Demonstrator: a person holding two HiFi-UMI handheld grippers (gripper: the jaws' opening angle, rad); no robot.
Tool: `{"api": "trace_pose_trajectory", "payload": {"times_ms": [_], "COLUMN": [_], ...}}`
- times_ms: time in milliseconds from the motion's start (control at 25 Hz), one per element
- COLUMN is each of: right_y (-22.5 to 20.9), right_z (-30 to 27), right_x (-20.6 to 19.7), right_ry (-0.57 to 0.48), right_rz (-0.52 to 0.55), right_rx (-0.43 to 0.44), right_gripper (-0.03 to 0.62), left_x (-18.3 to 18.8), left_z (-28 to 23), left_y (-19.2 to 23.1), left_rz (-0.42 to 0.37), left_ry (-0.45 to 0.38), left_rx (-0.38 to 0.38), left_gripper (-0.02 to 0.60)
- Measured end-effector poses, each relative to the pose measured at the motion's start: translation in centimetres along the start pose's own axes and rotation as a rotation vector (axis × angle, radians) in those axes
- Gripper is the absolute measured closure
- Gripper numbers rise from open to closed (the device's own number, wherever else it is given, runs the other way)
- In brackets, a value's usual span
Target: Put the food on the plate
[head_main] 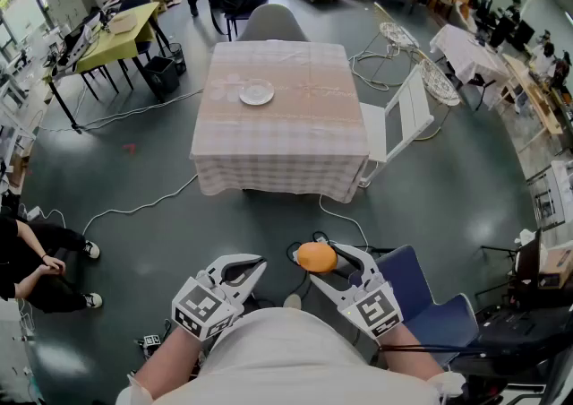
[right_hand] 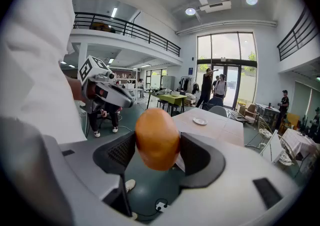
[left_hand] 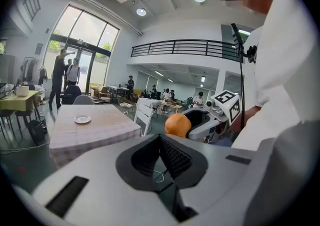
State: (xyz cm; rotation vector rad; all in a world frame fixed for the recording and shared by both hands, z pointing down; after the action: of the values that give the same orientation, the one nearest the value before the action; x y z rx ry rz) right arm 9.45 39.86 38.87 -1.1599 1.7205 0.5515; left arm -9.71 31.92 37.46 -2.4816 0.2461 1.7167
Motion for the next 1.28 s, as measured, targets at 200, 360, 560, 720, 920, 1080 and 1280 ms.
{"api": "trace_pose_trajectory", "payload": {"times_ms": [200, 360, 560, 720, 920, 1080, 1280], "right_y": [-0.2, -0.2, -0.1, -0.8, -1.2, -1.3, -1.6], "right_z": [-0.8, -1.7, -4.0, -6.2, -11.0, -15.3, -20.3], "right_x": [0.6, 1.0, 2.2, 3.3, 5.3, 7.9, 10.4], "right_ry": [-0.001, 0.005, 0.006, 0.012, 0.015, 0.011, 0.006], "right_rz": [0.021, 0.024, 0.0, -0.032, -0.027, -0.013, -0.003], "right_rx": [-0.013, -0.019, -0.018, -0.017, -0.012, -0.019, -0.031], "right_gripper": [0.296, 0.296, 0.296, 0.298, 0.298, 0.298, 0.298], "left_x": [-0.2, -0.5, -0.9, -1.1, -1.9, -2.5, -3.7], "left_z": [0.0, 0.4, 1.4, 2.0, 3.7, 5.9, 8.6], "left_y": [0.9, 2.0, 4.3, 6.5, 11.0, 14.8, 19.0], "left_rz": [-0.019, -0.015, -0.003, 0.001, 0.007, -0.007, -0.002], "left_ry": [-0.005, -0.009, -0.01, -0.018, -0.027, -0.027, -0.028], "left_rx": [-0.001, 0.002, 0.002, 0.012, 0.031, 0.04, 0.041], "left_gripper": [0.572, 0.572, 0.572, 0.572, 0.572, 0.572, 0.572]}}
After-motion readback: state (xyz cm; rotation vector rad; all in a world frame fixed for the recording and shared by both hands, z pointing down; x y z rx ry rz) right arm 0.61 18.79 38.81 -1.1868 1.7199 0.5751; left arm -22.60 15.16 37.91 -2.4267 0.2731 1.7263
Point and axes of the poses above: the fingertips, and each gripper's own axes: z backward along the fingers, y to its left, x out of its top, the point moved 7 cm from there along z, backward along the fingers, and after that the axes turned 13 degrees about -z, right-handed, at the moved point
